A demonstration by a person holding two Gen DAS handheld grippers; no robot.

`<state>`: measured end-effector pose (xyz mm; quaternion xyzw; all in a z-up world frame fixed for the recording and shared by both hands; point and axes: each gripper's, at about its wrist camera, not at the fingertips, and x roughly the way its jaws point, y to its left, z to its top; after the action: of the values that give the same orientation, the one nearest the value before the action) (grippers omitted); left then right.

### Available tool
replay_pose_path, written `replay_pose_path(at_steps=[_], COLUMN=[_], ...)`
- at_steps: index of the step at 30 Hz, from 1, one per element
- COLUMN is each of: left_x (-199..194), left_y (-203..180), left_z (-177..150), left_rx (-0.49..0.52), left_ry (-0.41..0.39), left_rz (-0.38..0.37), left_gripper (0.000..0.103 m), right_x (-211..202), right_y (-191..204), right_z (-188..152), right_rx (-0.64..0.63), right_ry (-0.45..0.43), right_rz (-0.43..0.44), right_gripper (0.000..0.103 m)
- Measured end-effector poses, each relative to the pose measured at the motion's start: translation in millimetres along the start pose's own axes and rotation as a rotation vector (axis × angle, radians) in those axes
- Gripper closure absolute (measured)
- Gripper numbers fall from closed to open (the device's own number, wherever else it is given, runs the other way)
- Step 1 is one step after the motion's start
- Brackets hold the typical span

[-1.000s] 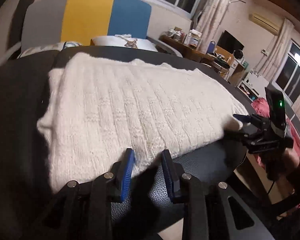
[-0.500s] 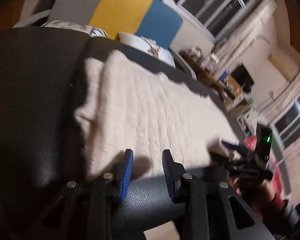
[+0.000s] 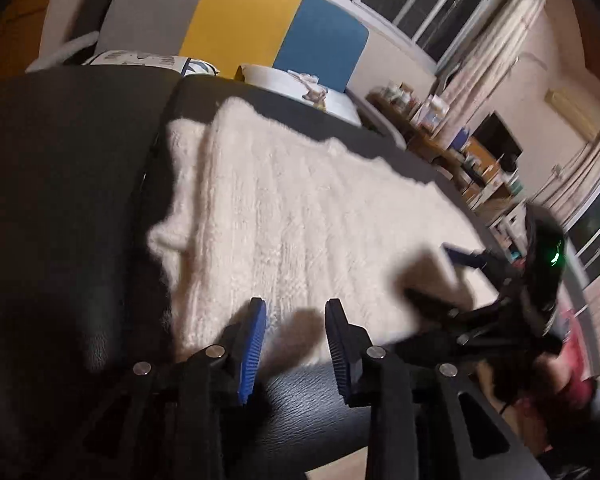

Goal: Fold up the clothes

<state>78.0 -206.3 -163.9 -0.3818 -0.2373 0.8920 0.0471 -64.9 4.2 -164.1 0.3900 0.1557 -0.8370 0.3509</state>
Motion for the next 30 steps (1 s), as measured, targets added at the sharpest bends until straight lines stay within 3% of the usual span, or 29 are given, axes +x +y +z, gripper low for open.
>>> replay_pose_path(at_steps=[3, 6, 8, 10, 12, 15, 19, 24, 27, 30], left_x=[-13.2, -3.3, 18.4, 51.2, 52.7, 45.0, 21.2, 2.9, 9.8, 24.0], left_y=[-6.2, -7.0, 4.6, 25.0, 32.0, 33.6, 50.8, 108.3, 128.4, 134.4], left_z=[27.7, 62.4, 77.1, 78.9, 71.5, 69.0, 76.5, 81.2, 76.0, 71.2], left_rx=[0.033, 0.042, 0.009, -0.060, -0.061, -0.050, -0.158, -0.444, -0.512, -0.525], left_ry=[-0.082, -0.121, -0.086, 0.027, 0.007, -0.002, -0.022, -0.007, 0.051, 0.113], left_rz=[-0.033, -0.032, 0.017, 0.099, 0.073, 0.045, -0.056, -0.225, -0.241, -0.237], left_gripper=[0.071, 0.070, 0.070, 0.072, 0.072, 0.072, 0.067, 0.060, 0.056, 0.053], right_x=[8.0, -5.7, -11.9, -8.0, 6.7, 52.5, 39.8, 19.4, -1.0, -11.0], right_y=[8.3, -4.9, -20.6, -38.2, -56.9, -77.2, -76.0, -77.3, -81.7, -78.3], right_z=[3.6, 25.1, 39.7, 48.4, 48.7, 29.4, 24.2, 20.8, 19.1, 12.9], right_rx=[-0.036, -0.010, 0.028, 0.071, 0.121, 0.171, 0.175, 0.203, 0.250, 0.233], right_ry=[0.020, -0.030, -0.069, -0.088, -0.062, 0.103, 0.040, -0.035, -0.077, -0.072], right_rz=[0.004, -0.007, -0.032, -0.069, -0.103, -0.096, -0.072, -0.024, 0.070, 0.052], right_gripper=[0.000, 0.000, 0.000, 0.000, 0.000, 0.000, 0.000, 0.000, 0.000, 0.000])
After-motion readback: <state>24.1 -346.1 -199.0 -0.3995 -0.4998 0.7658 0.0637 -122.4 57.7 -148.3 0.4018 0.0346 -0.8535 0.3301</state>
